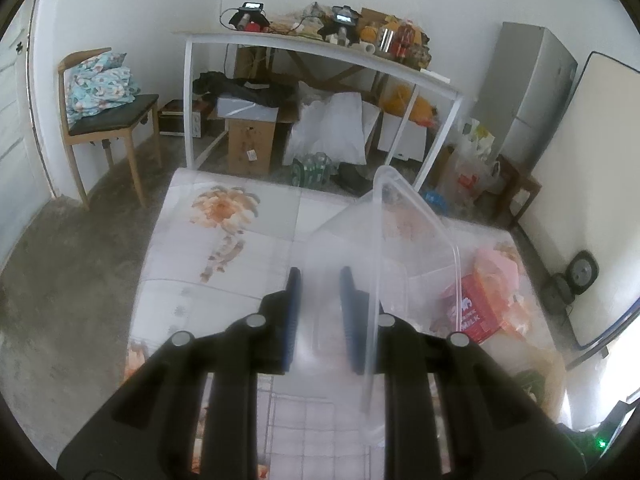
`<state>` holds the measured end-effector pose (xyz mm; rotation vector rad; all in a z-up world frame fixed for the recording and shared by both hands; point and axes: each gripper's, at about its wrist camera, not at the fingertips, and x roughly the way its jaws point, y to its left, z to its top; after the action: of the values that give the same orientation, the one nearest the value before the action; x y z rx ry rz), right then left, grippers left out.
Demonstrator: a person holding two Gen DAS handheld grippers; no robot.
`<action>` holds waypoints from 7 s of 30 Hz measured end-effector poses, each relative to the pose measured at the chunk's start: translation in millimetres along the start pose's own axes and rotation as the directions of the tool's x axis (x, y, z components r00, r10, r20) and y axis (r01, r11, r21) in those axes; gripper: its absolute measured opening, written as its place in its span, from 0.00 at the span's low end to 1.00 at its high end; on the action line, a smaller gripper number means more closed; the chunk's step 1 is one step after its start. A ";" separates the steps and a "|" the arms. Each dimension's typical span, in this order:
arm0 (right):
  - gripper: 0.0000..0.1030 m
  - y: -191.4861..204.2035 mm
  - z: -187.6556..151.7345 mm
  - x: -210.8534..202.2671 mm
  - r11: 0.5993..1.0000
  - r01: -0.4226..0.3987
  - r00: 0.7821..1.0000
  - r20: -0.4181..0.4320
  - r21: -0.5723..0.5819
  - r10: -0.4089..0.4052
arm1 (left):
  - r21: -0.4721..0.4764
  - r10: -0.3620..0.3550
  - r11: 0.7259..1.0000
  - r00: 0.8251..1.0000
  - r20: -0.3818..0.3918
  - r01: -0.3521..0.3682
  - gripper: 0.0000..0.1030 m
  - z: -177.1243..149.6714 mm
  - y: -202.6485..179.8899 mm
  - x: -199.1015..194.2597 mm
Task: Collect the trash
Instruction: 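Grasp the green 'scream' bottle with the right gripper and lift it, then open the left gripper over the blue basket to drop the container while the right gripper carries the bottle, then lower the green bottle into the blue basket and open the right gripper, then grasp the pink snack bag with the right gripper and lift it, then grasp the red 'Drink Milk' can with the left gripper while the right gripper holds the bag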
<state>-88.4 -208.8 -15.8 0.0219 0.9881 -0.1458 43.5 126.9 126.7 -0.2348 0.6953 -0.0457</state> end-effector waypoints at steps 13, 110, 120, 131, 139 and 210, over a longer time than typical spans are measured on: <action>0.95 -7.3 52.2 -110.2 0.981 -0.039 0.985 0.158 -0.189 0.069 | -0.018 -0.039 0.999 0.998 0.039 0.040 0.18 -10.5 16.9 -35.5; 0.56 370.9 -185.0 -153.0 0.110 -0.720 0.607 -0.546 -0.685 0.577 | -0.254 0.360 0.734 0.678 -0.641 -0.630 0.24 -549.7 338.3 -121.2; 0.56 410.8 -236.6 -124.3 0.092 -0.727 0.633 -0.612 -0.681 0.475 | -0.330 0.377 0.697 0.717 -0.586 -0.636 0.61 -566.8 370.4 -157.9; 0.56 469.2 -338.4 -72.4 0.026 -0.735 0.667 -0.714 -0.678 0.213 | -0.555 0.505 0.523 0.759 -0.410 -0.647 0.65 -572.1 396.9 -292.9; 0.56 517.4 -435.3 16.1 0.027 -0.668 0.738 -0.667 -0.743 -0.097 | -0.566 0.515 0.512 0.759 -0.399 -0.646 0.65 -585.7 395.8 -316.1; 0.05 41.2 139.0 61.1 0.721 -0.043 0.969 0.146 -0.691 0.198 | -0.021 -0.100 0.995 0.993 -0.057 0.099 0.81 -134.3 2.1 -48.0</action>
<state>65.5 -186.6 8.0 -0.6054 0.7727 0.3477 -79.3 107.9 56.6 -0.2862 0.7417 -0.1419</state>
